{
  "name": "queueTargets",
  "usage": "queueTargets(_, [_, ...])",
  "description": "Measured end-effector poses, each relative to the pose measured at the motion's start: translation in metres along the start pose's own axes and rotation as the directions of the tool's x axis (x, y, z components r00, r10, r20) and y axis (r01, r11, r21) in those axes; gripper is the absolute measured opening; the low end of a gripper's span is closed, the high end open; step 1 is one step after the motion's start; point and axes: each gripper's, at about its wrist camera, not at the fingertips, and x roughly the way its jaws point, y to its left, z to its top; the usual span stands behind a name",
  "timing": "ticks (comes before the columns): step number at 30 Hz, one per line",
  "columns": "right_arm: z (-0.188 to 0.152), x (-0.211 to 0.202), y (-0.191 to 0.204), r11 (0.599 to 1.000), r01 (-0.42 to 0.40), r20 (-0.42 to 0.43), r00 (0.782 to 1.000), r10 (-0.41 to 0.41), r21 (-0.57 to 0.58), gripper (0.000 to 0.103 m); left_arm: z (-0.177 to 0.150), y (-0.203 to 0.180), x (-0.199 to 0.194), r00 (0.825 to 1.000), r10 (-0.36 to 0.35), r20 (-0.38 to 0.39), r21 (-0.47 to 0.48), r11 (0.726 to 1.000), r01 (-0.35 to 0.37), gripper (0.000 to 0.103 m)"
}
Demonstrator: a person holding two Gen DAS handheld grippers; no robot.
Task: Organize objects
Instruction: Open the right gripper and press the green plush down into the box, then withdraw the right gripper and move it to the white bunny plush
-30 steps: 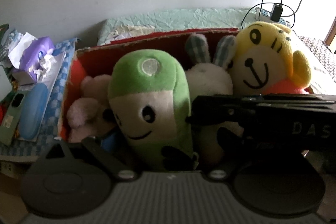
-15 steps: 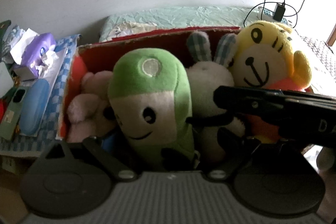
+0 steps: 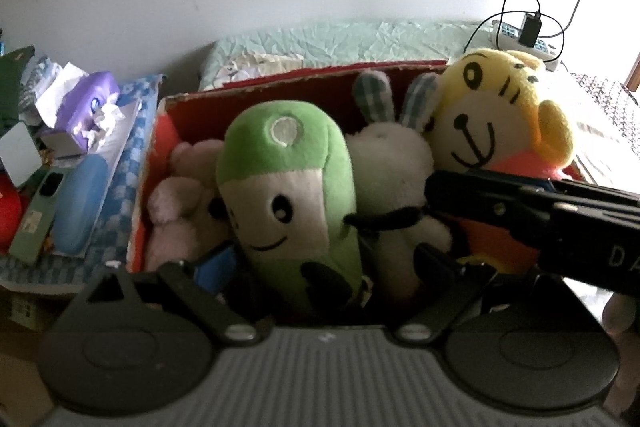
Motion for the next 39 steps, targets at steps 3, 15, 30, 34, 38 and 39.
queueTargets(3, [-0.003,-0.005,0.001,1.000,0.009,0.025,1.000,-0.009,-0.002,0.041,-0.002,-0.001,-0.004,1.000,0.007,0.007,0.003,1.000,-0.007,0.095])
queueTargets(15, [-0.007,-0.016,0.011,0.999,0.026,0.029,0.999,-0.025,-0.026,0.043,-0.006,0.001,-0.020,0.999,0.025,0.038,-0.009,1.000,-0.025,0.095])
queueTargets(30, [-0.001,-0.090,-0.016,0.992,-0.037,0.200,0.980,0.012,0.121,0.043,-0.001,-0.022,-0.059,0.989,-0.039,0.143,0.071,0.997,0.029,0.095])
queueTargets(34, [-0.005,-0.111,-0.040,0.983,0.031,0.211,0.975,-0.069,0.178,0.043,0.003,-0.035,-0.065,0.978,-0.120,0.169,0.089,0.990,0.106,0.095])
queueTargets(38, [-0.009,-0.122,-0.063,0.975,0.132,0.189,0.968,-0.166,0.180,0.043,0.005,-0.052,-0.067,0.964,-0.198,0.179,0.103,0.978,0.182,0.095])
queueTargets(39, [-0.010,-0.123,-0.069,0.973,0.156,0.183,0.965,-0.187,0.172,0.043,0.005,-0.056,-0.068,0.959,-0.219,0.178,0.105,0.974,0.203,0.095])
